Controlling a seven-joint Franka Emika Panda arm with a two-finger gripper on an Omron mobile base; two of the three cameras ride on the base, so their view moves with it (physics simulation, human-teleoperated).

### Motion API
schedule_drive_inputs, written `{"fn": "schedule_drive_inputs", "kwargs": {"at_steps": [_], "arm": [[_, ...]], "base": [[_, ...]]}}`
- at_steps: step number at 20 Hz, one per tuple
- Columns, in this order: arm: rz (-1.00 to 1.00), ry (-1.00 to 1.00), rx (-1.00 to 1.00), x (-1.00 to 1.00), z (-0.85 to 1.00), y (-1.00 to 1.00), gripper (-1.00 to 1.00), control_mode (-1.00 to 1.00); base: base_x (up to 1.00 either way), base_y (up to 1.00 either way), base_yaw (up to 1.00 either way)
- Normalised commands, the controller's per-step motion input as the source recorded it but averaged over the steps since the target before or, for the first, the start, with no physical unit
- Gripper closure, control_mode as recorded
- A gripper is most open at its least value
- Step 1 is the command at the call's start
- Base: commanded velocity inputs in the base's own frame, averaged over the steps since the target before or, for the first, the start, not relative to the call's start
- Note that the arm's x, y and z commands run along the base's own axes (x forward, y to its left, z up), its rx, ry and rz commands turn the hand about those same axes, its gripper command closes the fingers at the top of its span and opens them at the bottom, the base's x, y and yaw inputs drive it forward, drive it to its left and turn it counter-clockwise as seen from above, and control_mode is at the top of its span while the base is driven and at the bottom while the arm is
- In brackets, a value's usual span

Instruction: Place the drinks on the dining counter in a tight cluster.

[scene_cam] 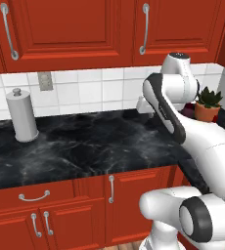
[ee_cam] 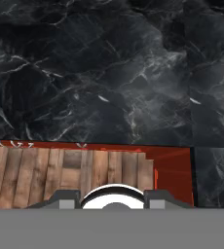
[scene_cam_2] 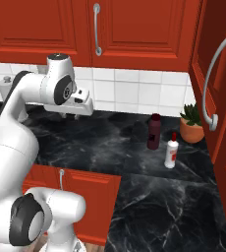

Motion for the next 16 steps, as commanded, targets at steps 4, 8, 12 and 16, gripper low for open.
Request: {"fn": "schedule_drive_inputs", "kwargs": {"at_steps": [4, 8, 12, 16], "arm": [[0.0, -0.02, 0.0, -0.18, 0.0, -0.03, -1.0, -1.0], [0.0, -0.35, 0.0, -0.42, -0.03, -0.16, -1.0, -1.0], [-0.02, -0.41, -0.07, -0.4, 0.0, -0.24, -1.0, -1.0], [-0.11, -0.41, -0.14, -0.27, 0.02, -0.4, -1.0, -1.0]], "base": [[0.0, 0.0, 0.0], [0.0, 0.0, 0.0], [0.0, 0.0, 0.0], [0.0, 0.0, 0.0]]}}
